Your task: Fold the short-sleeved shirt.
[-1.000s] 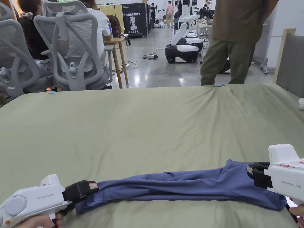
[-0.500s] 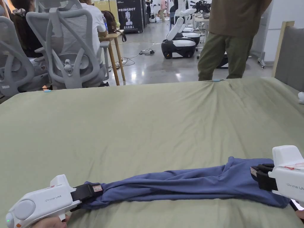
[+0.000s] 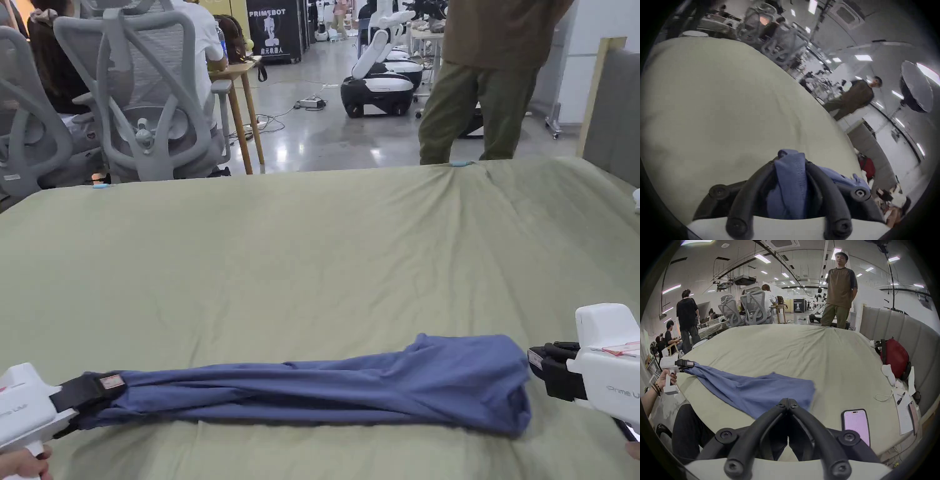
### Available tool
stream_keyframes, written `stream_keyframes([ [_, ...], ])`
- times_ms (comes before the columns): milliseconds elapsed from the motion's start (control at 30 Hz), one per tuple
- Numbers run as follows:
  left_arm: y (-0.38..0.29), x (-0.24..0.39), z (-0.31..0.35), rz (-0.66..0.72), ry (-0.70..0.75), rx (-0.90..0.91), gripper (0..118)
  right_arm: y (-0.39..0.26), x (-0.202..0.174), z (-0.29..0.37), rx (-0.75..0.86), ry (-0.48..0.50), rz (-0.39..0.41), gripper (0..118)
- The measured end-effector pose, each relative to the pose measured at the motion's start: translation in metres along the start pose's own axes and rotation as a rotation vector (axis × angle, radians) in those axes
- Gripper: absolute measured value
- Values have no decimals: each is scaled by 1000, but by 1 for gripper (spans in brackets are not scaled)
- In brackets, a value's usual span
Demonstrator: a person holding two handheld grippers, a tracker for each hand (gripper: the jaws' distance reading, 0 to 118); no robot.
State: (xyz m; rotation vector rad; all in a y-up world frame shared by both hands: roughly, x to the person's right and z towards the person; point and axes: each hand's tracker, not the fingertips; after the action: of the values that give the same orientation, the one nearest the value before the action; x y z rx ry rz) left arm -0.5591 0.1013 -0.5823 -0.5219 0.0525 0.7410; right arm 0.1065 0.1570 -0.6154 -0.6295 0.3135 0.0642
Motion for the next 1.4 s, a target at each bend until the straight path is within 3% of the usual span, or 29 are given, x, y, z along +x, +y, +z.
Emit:
stream_keyframes([
  [33, 2, -6, 3, 34, 6, 1, 18, -5, -1, 8, 7, -46, -32, 0],
  [233, -11, 14, 14, -29, -17, -24, 18, -2, -8, 3, 2, -29, -23, 0],
  [400, 6, 31, 24, -17, -242, -20, 18, -1, -12, 4, 2, -17, -15, 0],
  [633, -36, 140, 7, -137, -396, -171, 18, 2, -14, 2, 8, -2, -5, 0],
  [833, -76, 140, -102, -189, -149, -348, 18, -4, -9, -5, 12, 21, -19, 0],
  [1033, -91, 155, -106, -183, -150, -349, 18, -6, -2, -3, 14, 9, -34, 0],
  [1067, -86, 147, -114, -189, -149, -353, 24, -6, -1, -3, 13, 8, -36, 0],
  [1100, -83, 146, -113, -190, -151, -353, 43, -7, -4, 0, 13, 11, -33, 0],
  [1200, -75, 160, -88, -163, -276, -330, 65, -8, -4, 0, 9, 12, -37, 0],
  [1267, -65, 166, -71, -154, -324, -290, 105, -10, -1, -1, 6, 14, -38, 0],
  [1300, -60, 167, -62, -161, -325, -258, 118, -10, -2, -2, 5, 15, -37, 0],
  [1400, -45, 159, -35, -155, -320, -151, 117, -10, -5, -1, 5, 23, -35, 0],
])
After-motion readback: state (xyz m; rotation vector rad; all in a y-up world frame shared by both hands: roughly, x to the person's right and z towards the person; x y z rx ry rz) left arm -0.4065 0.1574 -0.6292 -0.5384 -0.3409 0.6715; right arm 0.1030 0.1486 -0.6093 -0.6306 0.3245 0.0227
